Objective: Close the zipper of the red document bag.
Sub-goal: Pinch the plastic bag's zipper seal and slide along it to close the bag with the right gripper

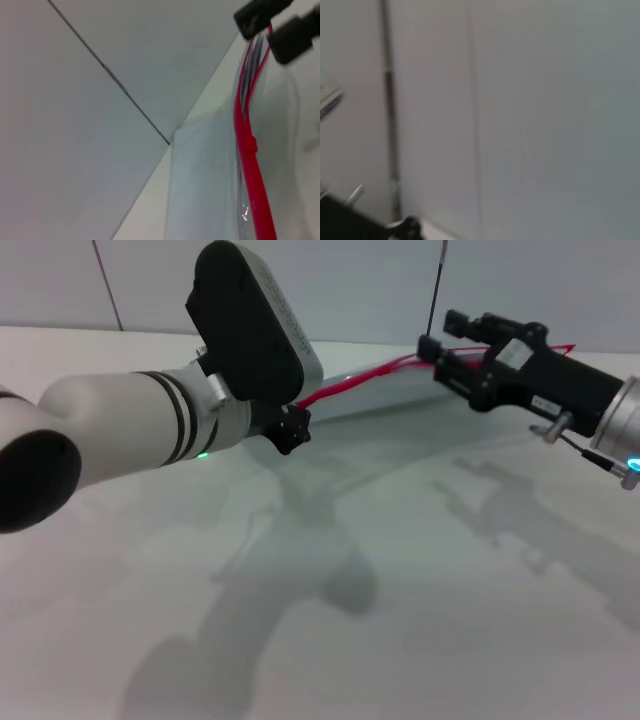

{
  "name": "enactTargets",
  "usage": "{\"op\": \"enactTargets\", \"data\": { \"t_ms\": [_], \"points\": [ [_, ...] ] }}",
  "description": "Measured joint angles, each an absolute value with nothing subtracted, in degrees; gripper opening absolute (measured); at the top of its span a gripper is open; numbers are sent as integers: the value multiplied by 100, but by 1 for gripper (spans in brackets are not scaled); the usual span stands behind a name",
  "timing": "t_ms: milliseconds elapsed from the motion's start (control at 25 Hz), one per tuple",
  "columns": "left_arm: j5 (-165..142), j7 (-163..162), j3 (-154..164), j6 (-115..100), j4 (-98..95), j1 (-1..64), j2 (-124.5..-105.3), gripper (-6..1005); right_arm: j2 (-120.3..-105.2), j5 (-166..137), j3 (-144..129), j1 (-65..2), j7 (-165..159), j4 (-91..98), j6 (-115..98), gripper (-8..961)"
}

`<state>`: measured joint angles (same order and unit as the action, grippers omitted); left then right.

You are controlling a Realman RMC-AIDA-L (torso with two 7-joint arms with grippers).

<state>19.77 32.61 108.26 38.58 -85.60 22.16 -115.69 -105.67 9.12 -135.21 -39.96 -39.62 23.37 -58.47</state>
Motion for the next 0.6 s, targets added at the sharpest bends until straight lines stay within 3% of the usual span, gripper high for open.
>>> {"op": "enactTargets", "data": {
  "t_ms": [280, 600],
  "points": [
    [1977, 3299, 10844, 3872, -8569, 2183, -11571, 57, -10599, -21, -13064, -4068, -3719, 2387, -5822, 471],
    [1981, 3298, 10843, 3883, -8564, 2183, -11585, 56, -10861, -1076, -12241, -4068, -3016, 2574, -5159, 474]
  ]
}}
